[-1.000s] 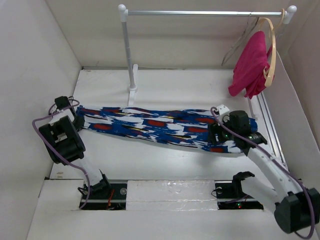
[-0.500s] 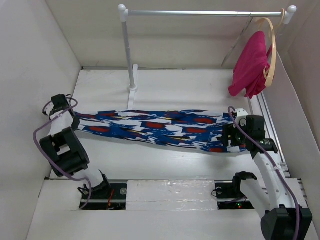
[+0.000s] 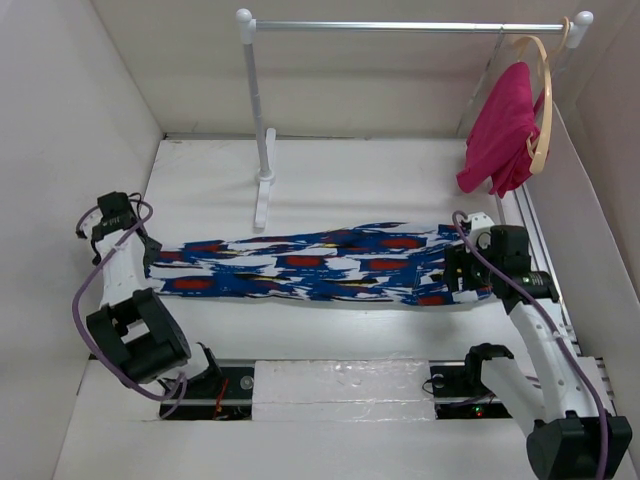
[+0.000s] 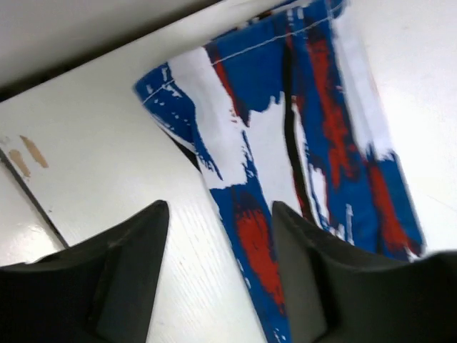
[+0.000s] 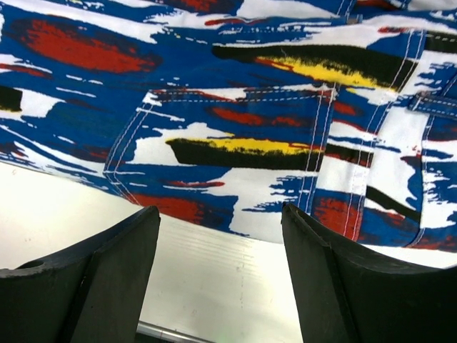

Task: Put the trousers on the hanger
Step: Fold the trousers

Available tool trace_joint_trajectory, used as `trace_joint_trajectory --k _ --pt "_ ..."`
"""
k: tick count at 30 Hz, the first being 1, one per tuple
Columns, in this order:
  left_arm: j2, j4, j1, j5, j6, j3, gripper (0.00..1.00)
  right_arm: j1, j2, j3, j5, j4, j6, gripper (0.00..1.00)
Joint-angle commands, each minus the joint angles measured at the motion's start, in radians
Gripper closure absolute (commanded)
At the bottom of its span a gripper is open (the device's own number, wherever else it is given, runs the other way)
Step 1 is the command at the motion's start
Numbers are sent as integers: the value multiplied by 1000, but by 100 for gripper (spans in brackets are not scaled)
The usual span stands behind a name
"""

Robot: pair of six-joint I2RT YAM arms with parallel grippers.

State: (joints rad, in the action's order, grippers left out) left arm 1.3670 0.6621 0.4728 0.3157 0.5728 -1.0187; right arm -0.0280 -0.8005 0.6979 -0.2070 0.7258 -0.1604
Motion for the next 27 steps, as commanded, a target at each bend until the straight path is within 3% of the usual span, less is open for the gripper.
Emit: trace_joint_trajectory --k 1,2,5,7,9,12,13,14,19,21,24,27 --pt "-74 50 -25 -101 -13 -107 43 -15 3 38 37 20 -1 25" --pt "-78 54 -108 -184 4 -169 40 -15 -14 43 20 18 2 25" --pt "-91 2 -167 -307 27 -175 41 -15 -34 66 -2 30 19 26" --pt "-117 -94 -285 -394 36 -149 42 22 -39 75 -20 24 38 26" --pt "-120 -162 -450 -437 42 -116 44 71 -42 63 -46 -5 67 26" --pt "-94 -265 -609 -484 38 -93 46 230 -2 6 -159 -67 140 27" --pt "-68 -310 -752 -483 29 -84 46 311 -17 -32 -216 -87 198 27" --pt "-68 -311 -754 -483 22 -84 46 312 -32 -32 -216 -88 199 27" --pt "-59 -403 -1033 -431 -1 -27 46 457 -26 -42 -143 -109 239 24" --pt "-43 -415 -1108 -402 -14 -24 46 494 -48 9 -120 -63 231 22" --pt "-36 -446 -1217 -356 -21 3 46 601 -83 40 44 -52 217 16" --pt "-40 -456 -1280 -326 -4 31 46 776 -150 9 -23 -66 205 15"
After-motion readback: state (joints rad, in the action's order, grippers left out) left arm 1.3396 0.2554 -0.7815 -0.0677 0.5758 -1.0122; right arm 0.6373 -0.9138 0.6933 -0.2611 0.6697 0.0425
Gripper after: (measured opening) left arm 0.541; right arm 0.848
